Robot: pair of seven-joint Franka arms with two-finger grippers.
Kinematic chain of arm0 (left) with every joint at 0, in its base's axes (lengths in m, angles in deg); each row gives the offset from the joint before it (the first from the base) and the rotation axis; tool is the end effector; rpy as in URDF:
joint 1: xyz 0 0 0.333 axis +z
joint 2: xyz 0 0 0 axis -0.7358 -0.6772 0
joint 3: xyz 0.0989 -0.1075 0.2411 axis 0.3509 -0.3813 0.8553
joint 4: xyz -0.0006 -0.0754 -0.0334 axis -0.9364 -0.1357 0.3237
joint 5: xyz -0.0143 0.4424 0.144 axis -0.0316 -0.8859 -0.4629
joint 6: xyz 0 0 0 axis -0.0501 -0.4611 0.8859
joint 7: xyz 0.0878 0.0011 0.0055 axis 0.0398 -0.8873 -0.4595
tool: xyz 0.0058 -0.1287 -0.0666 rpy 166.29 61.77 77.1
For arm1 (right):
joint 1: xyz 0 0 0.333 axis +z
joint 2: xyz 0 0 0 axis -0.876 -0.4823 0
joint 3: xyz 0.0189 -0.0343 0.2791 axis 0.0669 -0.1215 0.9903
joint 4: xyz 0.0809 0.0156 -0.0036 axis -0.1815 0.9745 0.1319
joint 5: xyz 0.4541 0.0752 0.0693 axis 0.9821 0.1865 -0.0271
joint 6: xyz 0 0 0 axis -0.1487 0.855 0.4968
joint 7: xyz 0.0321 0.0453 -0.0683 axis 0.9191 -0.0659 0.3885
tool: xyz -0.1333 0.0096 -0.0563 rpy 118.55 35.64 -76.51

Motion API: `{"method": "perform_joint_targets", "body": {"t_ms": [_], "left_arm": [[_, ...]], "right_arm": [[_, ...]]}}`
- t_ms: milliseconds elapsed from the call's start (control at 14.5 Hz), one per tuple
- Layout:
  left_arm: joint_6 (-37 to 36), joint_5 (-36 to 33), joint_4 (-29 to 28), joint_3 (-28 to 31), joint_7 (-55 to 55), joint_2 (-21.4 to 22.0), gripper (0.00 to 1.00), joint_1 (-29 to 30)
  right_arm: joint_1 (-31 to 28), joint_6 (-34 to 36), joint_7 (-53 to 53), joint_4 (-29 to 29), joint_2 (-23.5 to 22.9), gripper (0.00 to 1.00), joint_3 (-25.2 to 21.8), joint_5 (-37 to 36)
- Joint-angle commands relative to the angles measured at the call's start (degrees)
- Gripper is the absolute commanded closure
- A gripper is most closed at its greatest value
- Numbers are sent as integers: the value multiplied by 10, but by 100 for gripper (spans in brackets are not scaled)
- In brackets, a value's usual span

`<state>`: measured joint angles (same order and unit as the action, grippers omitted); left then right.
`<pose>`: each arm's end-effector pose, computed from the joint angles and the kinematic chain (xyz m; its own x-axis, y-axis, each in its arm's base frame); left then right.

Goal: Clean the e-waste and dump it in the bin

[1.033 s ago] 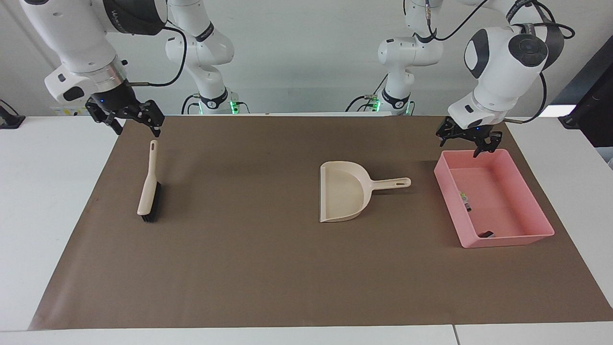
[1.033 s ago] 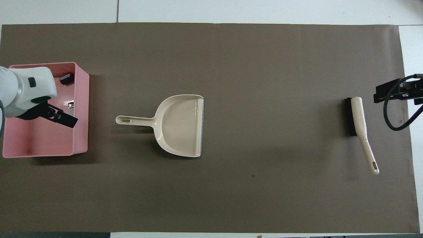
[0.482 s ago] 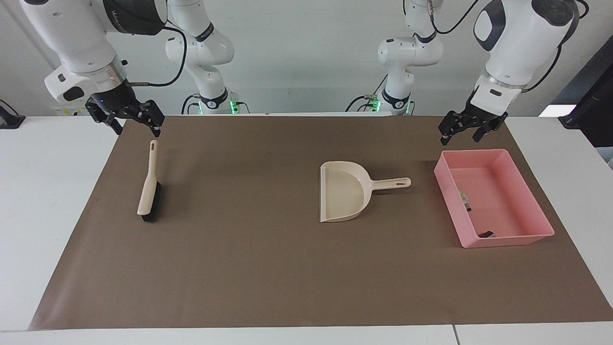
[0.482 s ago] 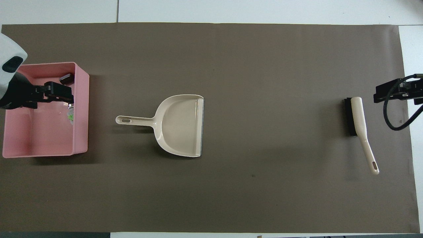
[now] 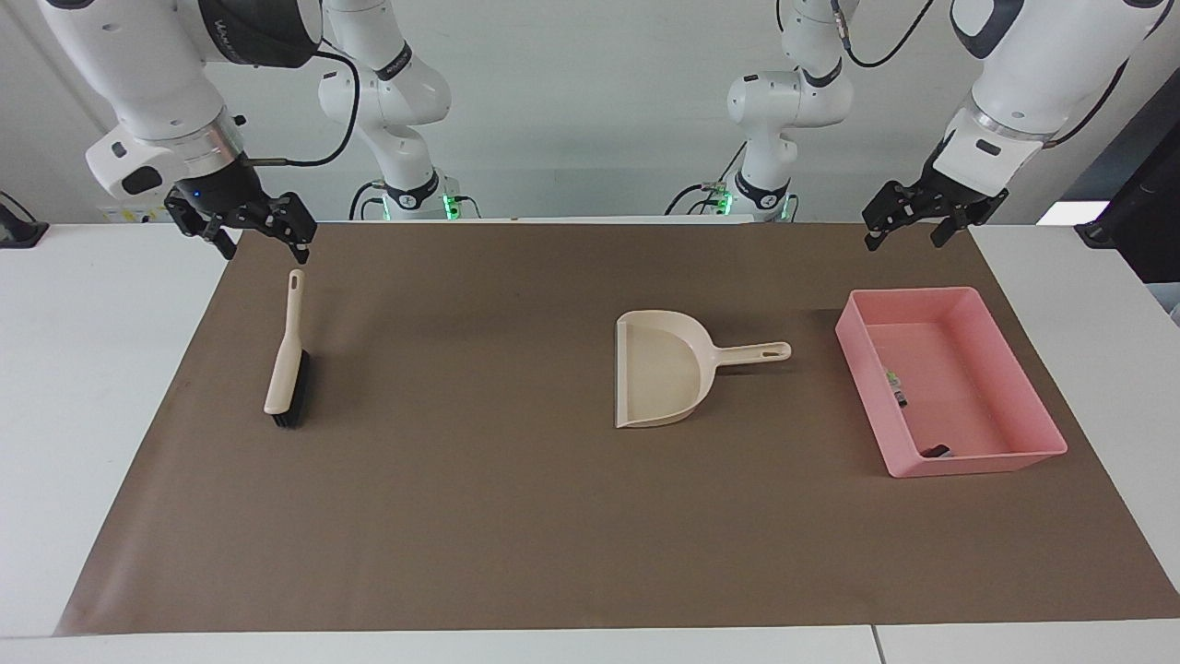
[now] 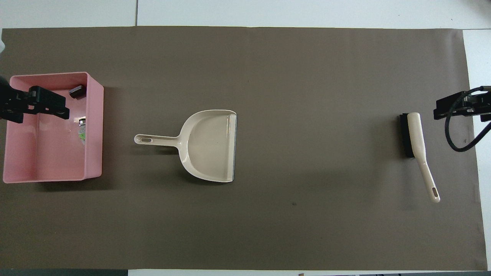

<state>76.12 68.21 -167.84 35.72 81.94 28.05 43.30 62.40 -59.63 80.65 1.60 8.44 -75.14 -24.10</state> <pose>0.6175 -0.0795 0.5805 0.9955 -0.0418 -0.0849 -0.0400 -0.9989 0.0229 0.6204 -0.0268 0.5480 0.9958 -0.0844 -0.0367 -0.0832 -0.9960 0.0342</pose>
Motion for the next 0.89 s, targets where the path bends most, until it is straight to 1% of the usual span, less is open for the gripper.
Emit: {"method": "perform_joint_targets", "body": {"t_ms": [0,138,275,344,551,826], "left_arm": [[-11,-8,-22,1,43,15,1,0],[4,-8,-57,2,44,32,1,0],[49,-8,-107,1,45,58,1,0],[56,-8,-113,1,44,61,1,0],[58,-6,-106,1,44,57,1,-1],[89,-6,-107,1,44,56,1,-1]], "right_arm": [[2,-6,12,13,11,0,-4,8],[2,-6,12,13,11,0,-4,8],[2,-6,12,13,11,0,-4,8],[2,-6,12,13,11,0,-4,8],[2,-6,12,13,11,0,-4,8],[2,-6,12,13,11,0,-4,8]]}}
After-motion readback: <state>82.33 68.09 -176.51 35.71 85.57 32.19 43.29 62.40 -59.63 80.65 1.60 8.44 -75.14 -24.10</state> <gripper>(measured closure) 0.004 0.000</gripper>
